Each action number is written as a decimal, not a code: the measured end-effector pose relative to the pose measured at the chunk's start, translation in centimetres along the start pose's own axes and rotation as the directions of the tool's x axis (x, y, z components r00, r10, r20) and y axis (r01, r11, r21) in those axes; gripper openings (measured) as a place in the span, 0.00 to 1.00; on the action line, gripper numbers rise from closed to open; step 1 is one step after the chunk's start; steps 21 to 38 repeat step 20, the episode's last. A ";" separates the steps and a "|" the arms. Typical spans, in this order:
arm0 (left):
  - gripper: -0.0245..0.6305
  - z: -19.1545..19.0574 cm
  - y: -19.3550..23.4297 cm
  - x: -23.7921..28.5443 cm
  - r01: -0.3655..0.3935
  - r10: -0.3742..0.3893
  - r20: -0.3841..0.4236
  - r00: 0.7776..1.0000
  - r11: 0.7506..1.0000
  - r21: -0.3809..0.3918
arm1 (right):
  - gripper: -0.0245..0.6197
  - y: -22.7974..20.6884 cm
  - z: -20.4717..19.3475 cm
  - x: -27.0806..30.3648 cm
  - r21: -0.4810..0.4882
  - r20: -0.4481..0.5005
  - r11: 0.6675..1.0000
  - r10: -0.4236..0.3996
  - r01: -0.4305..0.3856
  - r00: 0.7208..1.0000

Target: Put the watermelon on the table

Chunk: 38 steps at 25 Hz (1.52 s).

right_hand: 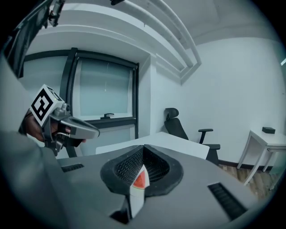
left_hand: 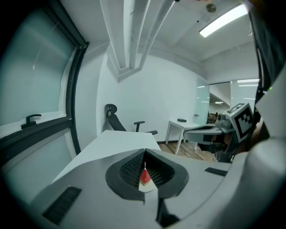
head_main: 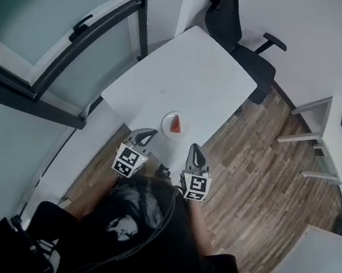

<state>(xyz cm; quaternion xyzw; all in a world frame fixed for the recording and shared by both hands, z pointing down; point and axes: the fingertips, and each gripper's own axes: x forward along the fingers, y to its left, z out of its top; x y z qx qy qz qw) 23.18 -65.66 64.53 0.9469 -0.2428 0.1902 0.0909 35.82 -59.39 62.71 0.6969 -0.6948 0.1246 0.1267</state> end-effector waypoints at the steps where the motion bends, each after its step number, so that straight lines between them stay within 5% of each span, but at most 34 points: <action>1: 0.05 -0.7 -0.3 0.1 -0.001 0.001 -0.020 1.000 1.000 -0.002 | 0.05 -0.3 0.1 -0.3 0.005 0.006 1.000 -0.012 0.012 1.000; 6: 0.05 -3.3 -0.8 0.3 -0.023 0.019 -0.105 0.994 0.999 -0.041 | 0.05 -0.8 0.0 -1.1 0.025 0.022 0.999 -0.025 0.024 0.999; 38: 0.05 -3.6 -0.3 -1.4 -0.043 0.038 -0.097 0.995 0.998 -0.053 | 0.05 1.1 0.0 -1.3 0.028 0.028 0.999 0.017 -0.018 0.999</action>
